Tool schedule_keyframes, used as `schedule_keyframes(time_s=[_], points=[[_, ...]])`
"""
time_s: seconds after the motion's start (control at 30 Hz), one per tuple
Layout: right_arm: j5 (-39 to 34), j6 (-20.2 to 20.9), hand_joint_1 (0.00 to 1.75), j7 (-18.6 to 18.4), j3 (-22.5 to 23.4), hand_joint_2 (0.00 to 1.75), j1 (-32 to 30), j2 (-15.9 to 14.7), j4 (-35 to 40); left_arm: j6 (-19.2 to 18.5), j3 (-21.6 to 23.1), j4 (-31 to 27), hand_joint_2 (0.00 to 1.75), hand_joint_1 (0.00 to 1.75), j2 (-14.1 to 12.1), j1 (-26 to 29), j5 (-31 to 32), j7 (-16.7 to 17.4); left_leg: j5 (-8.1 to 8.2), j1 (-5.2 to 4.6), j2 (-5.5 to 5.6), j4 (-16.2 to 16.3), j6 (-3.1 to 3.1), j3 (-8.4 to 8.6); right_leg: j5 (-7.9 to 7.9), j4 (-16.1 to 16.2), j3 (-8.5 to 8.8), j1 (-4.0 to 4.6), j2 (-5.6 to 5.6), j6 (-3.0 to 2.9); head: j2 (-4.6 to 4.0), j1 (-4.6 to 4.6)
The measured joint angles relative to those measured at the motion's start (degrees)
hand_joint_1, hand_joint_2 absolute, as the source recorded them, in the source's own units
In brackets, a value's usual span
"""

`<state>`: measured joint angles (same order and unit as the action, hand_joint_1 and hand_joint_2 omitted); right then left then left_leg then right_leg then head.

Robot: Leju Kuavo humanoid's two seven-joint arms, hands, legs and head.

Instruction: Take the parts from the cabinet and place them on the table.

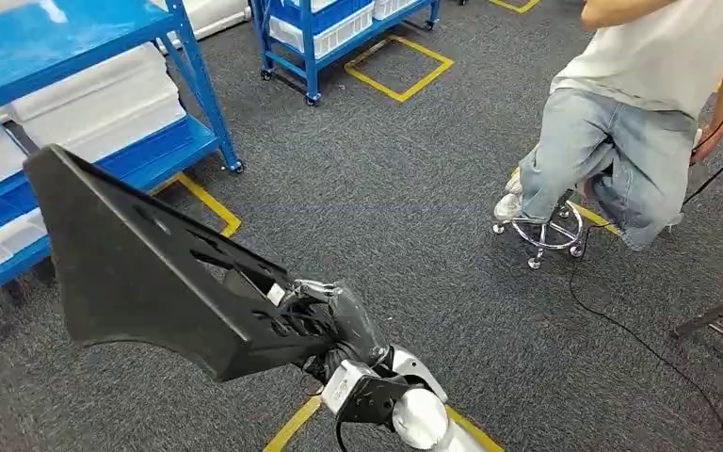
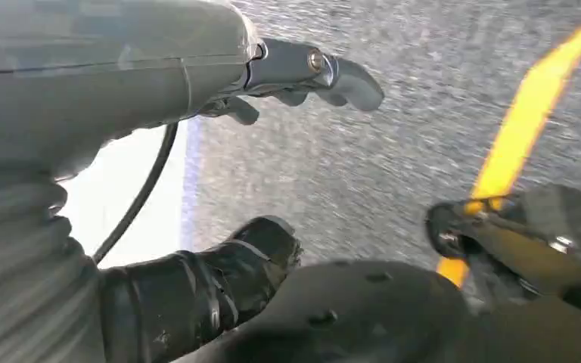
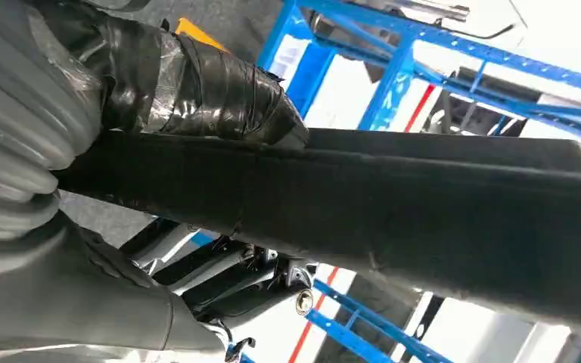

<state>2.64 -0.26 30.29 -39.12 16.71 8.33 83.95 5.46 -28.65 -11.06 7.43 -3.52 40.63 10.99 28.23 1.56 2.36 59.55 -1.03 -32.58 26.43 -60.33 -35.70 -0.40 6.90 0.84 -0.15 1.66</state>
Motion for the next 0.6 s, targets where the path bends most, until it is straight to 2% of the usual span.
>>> schedule_keyframes(time_s=[0.03,0.07,0.13,0.17,0.2,0.23,0.27,0.3,0.33,0.37,0.47,0.5,0.53,0.57,0.6], points=[[-0.04,0.0,1.59,0.02,-0.02,1.75,0.1,0.0,0.0,0.02,-0.04,0.0,1.75,0.0,-0.02,0.06,-0.04,0.02,-0.19,-0.08,-0.72,-0.29,-0.32,0.18,1.05,-1.21,-0.47,0.26,-3.27,0.18,0.0,0.11],[-0.04,0.09,1.59,0.02,-0.02,1.75,0.28,0.0,-0.02,0.11,-0.07,0.0,1.75,0.0,0.02,0.13,-0.07,0.0,-0.25,-0.15,-1.39,-0.37,-0.65,0.19,2.95,-4.08,-1.8,0.26,-5.0,0.42,0.0,0.17],[-0.09,0.5,1.59,0.11,-0.02,1.75,0.45,0.04,-0.13,0.17,-0.2,0.0,1.75,0.0,0.06,0.31,-0.09,0.02,-0.17,-0.44,-2.86,-0.37,-0.89,0.14,6.87,-12.55,-5.82,0.01,-6.24,0.78,0.0,0.15],[-0.09,0.79,1.59,0.09,-0.02,1.75,0.43,0.04,-0.31,0.17,-0.28,0.0,1.75,0.0,0.04,0.35,-0.09,0.02,-0.09,-0.48,-3.6,-0.37,-0.98,0.13,7.81,-15.79,-7.42,-0.05,-6.4,0.87,0.0,0.2],[-0.11,0.87,1.59,0.09,-0.02,1.75,0.38,0.04,-0.48,0.2,-0.35,0.0,1.75,0.0,0.04,0.33,-0.11,0.02,-0.04,-0.49,-4.3,-0.36,-0.99,0.17,7.35,-16.65,-7.87,-0.07,-6.51,0.92,0.0,0.15],[-0.13,0.94,1.59,0.11,-0.04,1.75,0.41,0.04,-0.66,0.22,-0.37,0.0,1.75,0.0,0.04,0.25,-0.13,0.02,0.05,-0.51,-4.96,-0.36,-0.94,0.26,5.54,-14.49,-6.81,-0.06,-6.66,0.83,0.0,0.2],[-0.24,0.98,1.59,0.17,-0.04,1.75,0.46,0.04,-0.68,0.35,-0.42,0.0,1.75,0.0,0.04,0.2,-0.15,0.02,0.17,-0.52,-5.46,-0.36,-0.87,0.44,3.09,-10.15,-4.5,0.01,-6.96,0.59,0.0,0.17],[-0.31,1.13,1.59,0.26,-0.04,1.75,0.58,0.09,-0.68,0.37,-0.48,0.0,1.75,0.0,0.07,0.17,-0.17,-0.02,0.35,-0.53,-6.0,-0.37,-0.83,0.68,0.7,-4.95,-1.7,0.17,-7.81,0.22,0.0,0.17],[-0.46,1.38,1.59,0.37,-0.04,1.75,0.82,0.2,-0.68,0.46,-0.55,0.0,1.75,0.0,0.11,0.2,-0.24,-0.07,0.51,-0.55,-6.34,-0.39,-0.62,0.94,-0.52,-0.45,0.66,0.65,-10.5,-0.37,0.0,0.2],[-0.9,2.04,1.59,0.48,-0.04,1.75,1.19,0.33,-0.7,0.48,-0.68,0.0,1.75,0.0,0.24,0.27,-0.24,-0.15,0.72,-0.92,-6.86,-0.3,-0.28,0.93,0.36,0.74,1.15,1.63,-12.56,-0.78,0.0,0.15],[-3.32,4.82,1.59,0.81,-0.04,1.75,1.55,0.77,-0.7,0.55,-1.25,0.0,1.75,0.0,0.26,0.15,-0.22,-0.22,0.89,-0.86,-8.72,-0.68,0.25,1.37,0.14,0.84,0.77,1.86,-10.33,-1.2,0.0,0.17],[-4.07,5.84,1.59,0.81,-0.04,1.75,1.57,0.79,-0.68,0.55,-1.36,-0.02,1.75,0.0,0.24,-0.02,-0.13,-0.22,1.11,-1.05,-9.43,-0.74,0.76,1.79,-0.14,1.58,1.08,1.5,-9.53,-1.64,0.0,0.15],[-4.9,6.95,1.59,0.74,-0.04,1.75,1.53,0.9,-0.7,0.55,-1.42,-0.04,1.75,0.0,0.15,-0.02,-0.11,-0.22,1.9,-0.63,-7.25,0.11,0.97,1.6,-0.47,2.12,1.64,1.04,-9.06,-1.89,0.0,0.2],[-5.97,8.03,1.59,0.72,-0.04,1.75,1.78,1.03,-0.72,0.55,-1.53,-0.02,1.75,0.0,0.17,0.06,-0.07,-0.28,3.46,-0.66,-4.82,2.35,0.95,0.55,-0.54,2.27,1.68,0.85,-8.47,-2.29,0.0,0.18],[-7.15,9.32,1.59,0.7,-0.04,1.75,2.01,1.29,-0.74,0.48,-1.64,-0.02,1.75,0.0,0.2,0.11,0.04,-0.26,5.82,-0.66,-3.51,6.8,1.02,-1.58,-0.6,2.19,1.61,0.75,-7.79,-2.47,0.0,0.11]])
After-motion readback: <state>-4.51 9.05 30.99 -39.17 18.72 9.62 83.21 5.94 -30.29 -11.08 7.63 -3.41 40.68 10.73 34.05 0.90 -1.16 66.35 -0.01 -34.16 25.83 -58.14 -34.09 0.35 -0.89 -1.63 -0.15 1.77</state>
